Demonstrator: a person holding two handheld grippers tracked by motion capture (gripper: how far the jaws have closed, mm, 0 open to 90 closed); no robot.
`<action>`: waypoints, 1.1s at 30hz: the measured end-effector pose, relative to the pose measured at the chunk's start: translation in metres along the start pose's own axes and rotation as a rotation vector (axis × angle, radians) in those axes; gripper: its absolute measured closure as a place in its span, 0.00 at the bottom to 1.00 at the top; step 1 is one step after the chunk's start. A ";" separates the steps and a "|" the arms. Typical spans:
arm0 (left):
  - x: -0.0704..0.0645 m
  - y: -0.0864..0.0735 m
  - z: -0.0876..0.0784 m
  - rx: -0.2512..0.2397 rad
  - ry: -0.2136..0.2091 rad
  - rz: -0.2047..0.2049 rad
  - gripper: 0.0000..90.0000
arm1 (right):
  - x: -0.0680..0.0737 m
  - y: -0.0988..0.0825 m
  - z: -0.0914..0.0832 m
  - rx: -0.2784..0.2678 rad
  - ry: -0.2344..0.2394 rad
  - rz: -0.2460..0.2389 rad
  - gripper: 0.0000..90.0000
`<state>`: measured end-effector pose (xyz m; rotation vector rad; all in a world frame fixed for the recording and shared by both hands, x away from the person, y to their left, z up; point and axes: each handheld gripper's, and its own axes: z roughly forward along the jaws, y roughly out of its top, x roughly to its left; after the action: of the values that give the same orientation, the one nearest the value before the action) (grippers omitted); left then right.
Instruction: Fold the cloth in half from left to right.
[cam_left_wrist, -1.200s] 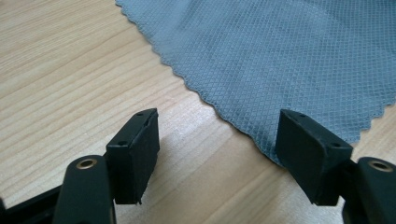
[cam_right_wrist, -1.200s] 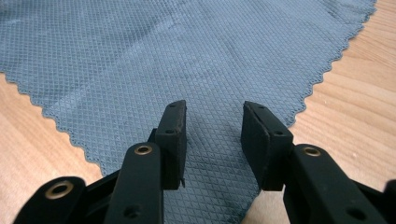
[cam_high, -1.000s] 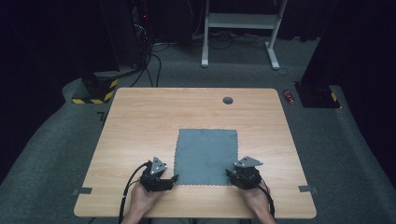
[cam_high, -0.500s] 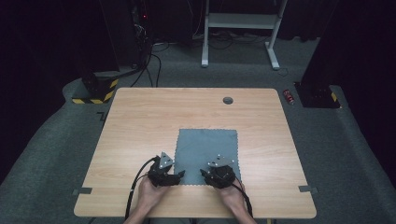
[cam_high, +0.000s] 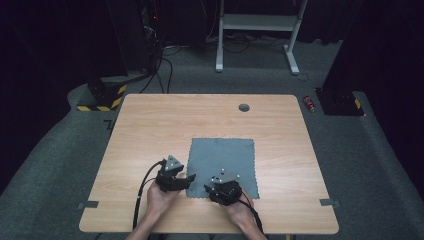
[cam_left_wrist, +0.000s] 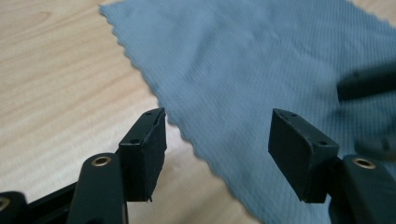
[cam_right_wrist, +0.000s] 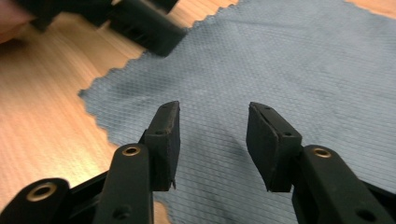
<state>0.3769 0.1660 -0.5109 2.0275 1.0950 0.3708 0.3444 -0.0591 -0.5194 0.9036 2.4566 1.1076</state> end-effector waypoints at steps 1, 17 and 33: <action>0.002 0.004 0.001 0.002 0.000 -0.005 0.42 | 0.001 0.000 0.000 0.000 0.008 0.003 0.60; 0.034 0.043 0.008 0.032 0.061 0.015 0.42 | 0.023 0.015 0.013 0.008 0.090 -0.084 0.79; 0.051 0.063 0.020 0.029 0.088 -0.009 0.43 | 0.047 0.020 0.024 0.033 0.135 -0.155 0.78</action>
<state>0.4538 0.1772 -0.4817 2.0475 1.1681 0.4459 0.3288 -0.0050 -0.5208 0.6530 2.6098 1.1101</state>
